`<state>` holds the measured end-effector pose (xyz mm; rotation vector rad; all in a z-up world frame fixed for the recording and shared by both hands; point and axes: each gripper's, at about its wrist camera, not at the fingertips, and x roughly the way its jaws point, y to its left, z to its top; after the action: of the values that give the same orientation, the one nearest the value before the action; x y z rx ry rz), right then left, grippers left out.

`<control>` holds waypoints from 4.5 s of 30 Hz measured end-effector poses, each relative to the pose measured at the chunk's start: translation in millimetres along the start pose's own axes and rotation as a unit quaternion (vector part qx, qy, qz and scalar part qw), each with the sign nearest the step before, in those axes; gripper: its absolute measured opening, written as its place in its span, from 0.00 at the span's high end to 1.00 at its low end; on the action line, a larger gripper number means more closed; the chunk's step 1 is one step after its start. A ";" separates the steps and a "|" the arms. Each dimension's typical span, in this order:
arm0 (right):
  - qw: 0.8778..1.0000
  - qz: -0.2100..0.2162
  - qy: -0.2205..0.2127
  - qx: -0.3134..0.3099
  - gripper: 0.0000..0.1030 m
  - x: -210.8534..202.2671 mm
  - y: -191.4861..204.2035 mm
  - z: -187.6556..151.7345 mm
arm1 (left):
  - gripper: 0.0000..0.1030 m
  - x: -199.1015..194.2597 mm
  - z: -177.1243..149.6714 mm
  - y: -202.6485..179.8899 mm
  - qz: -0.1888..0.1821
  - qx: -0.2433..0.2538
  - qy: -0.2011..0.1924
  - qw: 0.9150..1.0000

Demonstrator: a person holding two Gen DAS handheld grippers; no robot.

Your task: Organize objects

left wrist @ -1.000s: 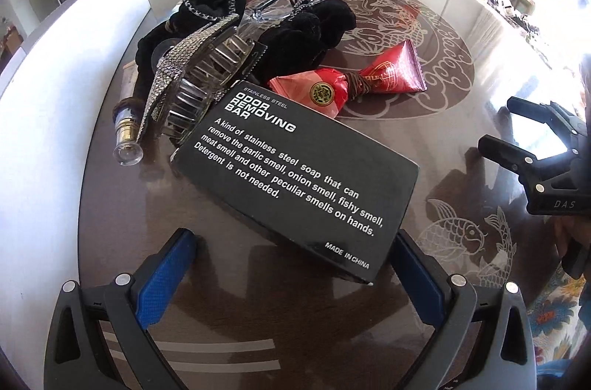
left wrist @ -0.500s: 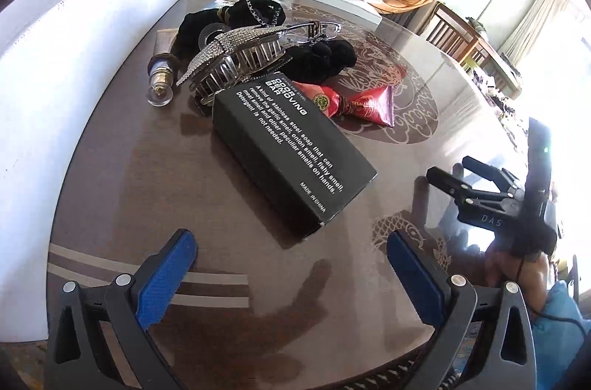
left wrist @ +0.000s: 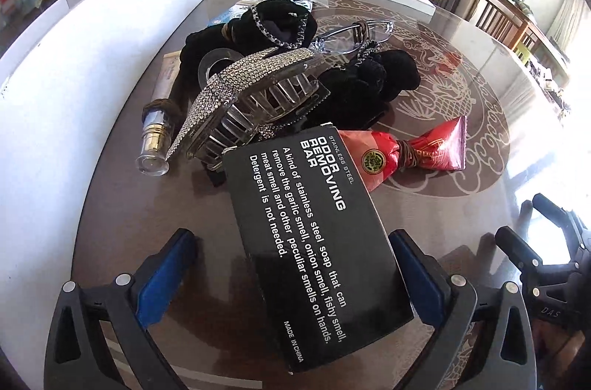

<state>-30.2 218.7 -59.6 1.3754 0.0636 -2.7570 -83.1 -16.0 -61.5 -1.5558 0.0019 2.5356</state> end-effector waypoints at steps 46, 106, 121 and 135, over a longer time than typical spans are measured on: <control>0.966 0.245 0.059 -0.059 0.82 -42.9 131.5 136.0 | 0.44 -171.0 -12.0 103.9 -0.170 0.028 -0.135 0.976; 0.998 -0.034 0.011 0.046 0.00 37.7 34.2 43.9 | 0.00 9.2 24.5 -19.8 0.002 0.074 -0.070 0.995; 0.998 -0.034 0.011 0.046 0.00 36.4 34.2 43.3 | 0.00 8.8 24.2 -19.4 0.001 0.074 -0.070 0.995; 0.998 -0.034 0.011 0.046 0.00 36.1 34.3 43.0 | 0.00 9.7 24.8 -19.4 0.002 0.075 -0.070 0.995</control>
<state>-83.7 180.5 -62.9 1.4522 -0.0169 -2.8330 -106.6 6.7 -57.1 -1.3234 0.1738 2.5741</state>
